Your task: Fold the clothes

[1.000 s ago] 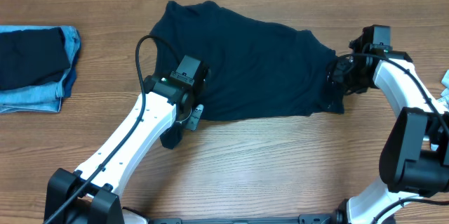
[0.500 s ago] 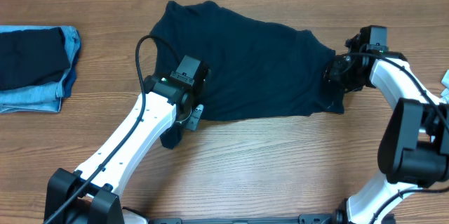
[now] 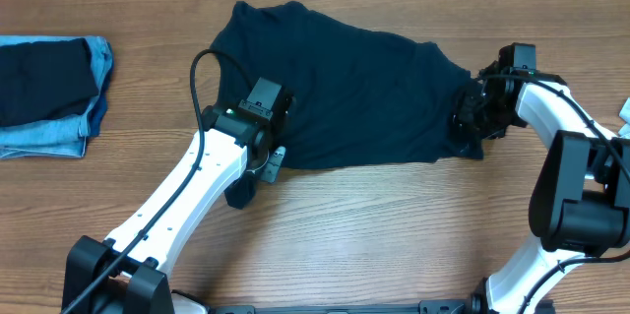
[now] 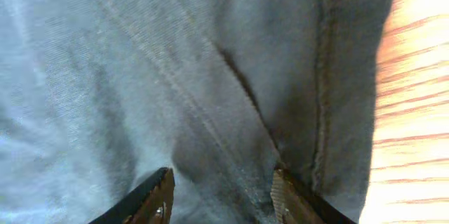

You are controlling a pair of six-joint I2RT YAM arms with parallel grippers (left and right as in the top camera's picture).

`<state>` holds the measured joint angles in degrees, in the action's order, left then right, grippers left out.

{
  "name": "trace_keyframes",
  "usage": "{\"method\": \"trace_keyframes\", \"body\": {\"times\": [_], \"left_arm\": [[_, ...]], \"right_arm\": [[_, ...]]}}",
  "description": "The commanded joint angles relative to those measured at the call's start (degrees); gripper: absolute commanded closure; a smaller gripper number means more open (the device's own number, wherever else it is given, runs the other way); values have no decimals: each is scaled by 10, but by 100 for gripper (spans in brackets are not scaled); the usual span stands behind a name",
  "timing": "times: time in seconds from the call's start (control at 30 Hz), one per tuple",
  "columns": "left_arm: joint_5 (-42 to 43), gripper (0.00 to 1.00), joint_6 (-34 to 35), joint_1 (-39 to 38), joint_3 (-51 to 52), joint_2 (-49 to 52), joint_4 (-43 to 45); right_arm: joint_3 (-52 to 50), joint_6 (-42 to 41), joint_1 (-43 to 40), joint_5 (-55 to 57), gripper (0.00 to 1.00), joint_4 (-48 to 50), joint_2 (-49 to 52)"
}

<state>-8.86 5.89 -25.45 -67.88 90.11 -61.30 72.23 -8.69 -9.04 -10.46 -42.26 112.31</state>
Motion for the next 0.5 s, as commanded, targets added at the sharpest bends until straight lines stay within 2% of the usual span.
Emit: {"method": "trace_keyframes", "body": {"times": [0.0, 0.37, 0.47], "left_arm": [[-7, 95, 3, 4, -6, -2, 1], [-6, 95, 3, 4, -6, -2, 5], [-6, 95, 3, 4, -6, -2, 5]], "right_arm": [[8, 2, -17, 56, 48, -1, 0], [7, 2, -29, -11, 48, -38, 0], [7, 2, -21, -12, 55, -51, 0]]}}
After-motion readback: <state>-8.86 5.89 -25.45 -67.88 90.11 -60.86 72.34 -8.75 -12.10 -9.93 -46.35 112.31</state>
